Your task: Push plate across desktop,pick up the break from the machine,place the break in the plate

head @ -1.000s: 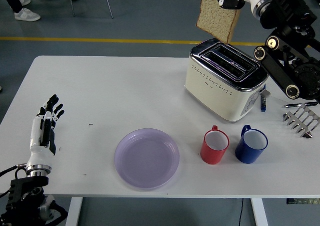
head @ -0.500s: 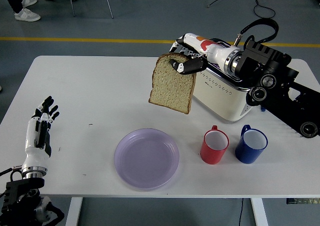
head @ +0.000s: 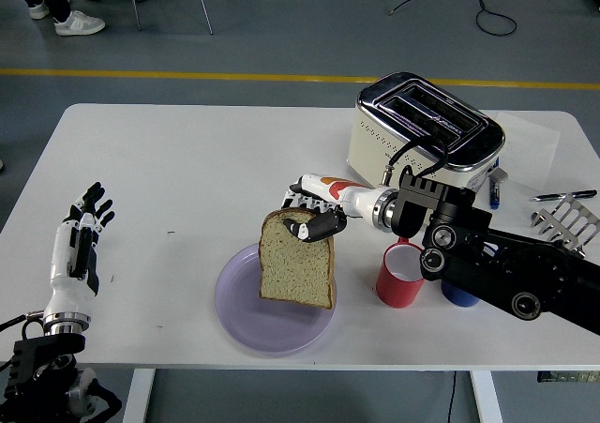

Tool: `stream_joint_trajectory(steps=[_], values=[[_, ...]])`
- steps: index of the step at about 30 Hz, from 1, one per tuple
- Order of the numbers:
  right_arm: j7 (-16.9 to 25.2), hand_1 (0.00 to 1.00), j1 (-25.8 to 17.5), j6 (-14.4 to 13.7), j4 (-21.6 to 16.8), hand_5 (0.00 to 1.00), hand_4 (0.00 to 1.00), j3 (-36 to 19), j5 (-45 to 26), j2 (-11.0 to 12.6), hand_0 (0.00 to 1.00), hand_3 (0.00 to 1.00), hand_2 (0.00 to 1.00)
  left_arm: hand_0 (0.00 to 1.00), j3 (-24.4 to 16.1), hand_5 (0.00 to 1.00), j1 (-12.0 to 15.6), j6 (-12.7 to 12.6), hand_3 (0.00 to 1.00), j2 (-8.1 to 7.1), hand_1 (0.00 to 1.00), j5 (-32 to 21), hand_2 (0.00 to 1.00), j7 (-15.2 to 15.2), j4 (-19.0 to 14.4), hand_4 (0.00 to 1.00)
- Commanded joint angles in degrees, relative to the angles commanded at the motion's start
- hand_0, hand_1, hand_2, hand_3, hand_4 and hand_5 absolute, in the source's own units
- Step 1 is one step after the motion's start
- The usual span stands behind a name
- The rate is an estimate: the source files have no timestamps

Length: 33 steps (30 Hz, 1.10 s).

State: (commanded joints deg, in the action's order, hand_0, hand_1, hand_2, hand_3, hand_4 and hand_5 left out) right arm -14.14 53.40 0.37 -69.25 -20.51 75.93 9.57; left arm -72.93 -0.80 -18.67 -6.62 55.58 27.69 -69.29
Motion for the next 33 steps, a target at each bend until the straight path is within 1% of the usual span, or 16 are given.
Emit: stream_joint_trajectory(steps=[3, 6, 7, 8, 13, 14, 17, 19, 20, 25, 26, 29, 31, 32, 33], values=[[1.1, 0.241, -0.7, -0.8, 1.4, 0.163, 0.331, -0.1, -0.8, -1.1, 0.137, 0.412, 0.333, 0.834, 0.1, 0.904, -0.1, 0.0, 0.897, 0.07, 0.864, 0.0, 0.934, 0.0, 0.0, 0.502], [1.4, 0.241, -1.2, -1.3, 2.4, 0.163, 0.331, -0.1, -1.2, -1.6, 0.137, 0.412, 0.333, 0.834, 0.1, 0.904, 0.1, 0.0, 0.897, 0.04, 0.864, 0.0, 0.934, 0.0, 0.0, 0.502], [1.4, 0.241, -1.4, -1.3, 3.3, 0.163, 0.331, 0.0, -1.7, -2.1, 0.137, 0.412, 0.333, 0.834, 0.0, 0.904, 0.2, 0.0, 0.897, -0.01, 0.864, 0.0, 0.934, 0.0, -0.1, 0.502], [1.5, 0.265, -1.5, -1.3, 3.6, 0.182, 0.318, 0.0, -1.8, -2.3, 0.163, 0.415, 0.35, 0.836, 0.0, 0.894, 0.3, 0.0, 0.895, -0.03, 0.864, 0.0, 0.934, 0.0, -0.1, 0.503], [1.6, 0.265, -2.0, -1.5, 6.6, 0.182, 0.318, 0.7, -2.4, -3.8, 0.163, 0.415, 0.35, 0.836, -0.1, 0.894, 0.3, -0.1, 0.895, -0.17, 0.864, -0.1, 0.934, -0.1, -0.1, 0.503], [1.8, 0.346, -2.1, -2.1, 6.8, 0.204, 0.314, 1.2, -3.0, -3.9, 0.297, 0.435, 0.402, 0.839, 0.0, 0.879, 0.1, -0.2, 0.889, -0.17, 0.863, -0.1, 0.934, -0.2, -0.1, 0.5], [2.6, 0.346, -2.4, -3.6, 7.4, 0.204, 0.314, 2.0, -3.3, -4.4, 0.297, 0.435, 0.402, 0.839, 0.1, 0.879, -0.2, -0.4, 0.889, -0.17, 0.863, 0.0, 0.934, -0.3, -0.2, 0.5], [3.4, 0.346, -2.6, -4.4, 7.9, 0.204, 0.314, 2.4, -3.3, -4.7, 0.297, 0.435, 0.402, 0.839, 0.0, 0.879, -0.3, -0.4, 0.889, -0.17, 0.863, 0.0, 0.934, -0.4, -0.2, 0.5], [4.6, 0.459, -2.8, -5.0, 8.3, 0.31, 0.319, 2.7, -3.3, -4.8, 0.379, 0.502, 0.5, 0.839, 0.1, 0.835, -0.3, -0.4, 0.887, -0.17, 0.863, -0.1, 0.934, -0.5, -0.2, 0.49], [9.8, 0.459, -3.4, -6.8, 10.2, 0.31, 0.319, 3.7, -3.8, -5.0, 0.379, 0.502, 0.5, 0.839, -0.1, 0.835, -0.1, -0.4, 0.887, -0.09, 0.863, -0.3, 0.934, -0.8, -0.1, 0.49], [10.6, 0.616, -3.5, -7.1, 10.7, 0.412, 0.507, 3.9, -3.5, -5.1, 0.538, 0.695, 0.635, 0.839, -0.1, 0.83, 0.0, -0.4, 0.888, -0.07, 0.862, -0.3, 0.934, -0.8, -0.1, 0.494], [13.1, 0.616, -3.5, -8.7, 12.2, 0.412, 0.507, 4.2, -2.7, -5.6, 0.538, 0.695, 0.635, 0.839, -0.1, 0.83, -0.1, -0.4, 0.888, 0.0, 0.862, -0.3, 0.934, -0.8, -0.1, 0.494], [14.0, 0.616, -3.5, -9.2, 12.7, 0.412, 0.507, 4.2, -1.8, -5.9, 0.538, 0.695, 0.635, 0.839, -0.1, 0.83, -0.1, -0.4, 0.888, 0.06, 0.862, -0.3, 0.934, -0.8, -0.1, 0.494], [14.3, 0.724, -3.4, -9.5, 13.0, 0.482, 0.607, 4.1, -0.9, -6.0, 0.71, 0.858, 0.776, 0.84, -0.1, 0.829, -0.2, -0.4, 0.888, 0.13, 0.862, -0.3, 0.934, -0.8, 0.0, 0.495], [14.5, 0.724, -3.4, -9.6, 13.1, 0.482, 0.607, 4.1, -0.5, -6.1, 0.71, 0.858, 0.776, 0.84, -0.1, 0.829, -0.2, -0.4, 0.888, 0.16, 0.862, -0.3, 0.934, -0.8, 0.0, 0.495]])
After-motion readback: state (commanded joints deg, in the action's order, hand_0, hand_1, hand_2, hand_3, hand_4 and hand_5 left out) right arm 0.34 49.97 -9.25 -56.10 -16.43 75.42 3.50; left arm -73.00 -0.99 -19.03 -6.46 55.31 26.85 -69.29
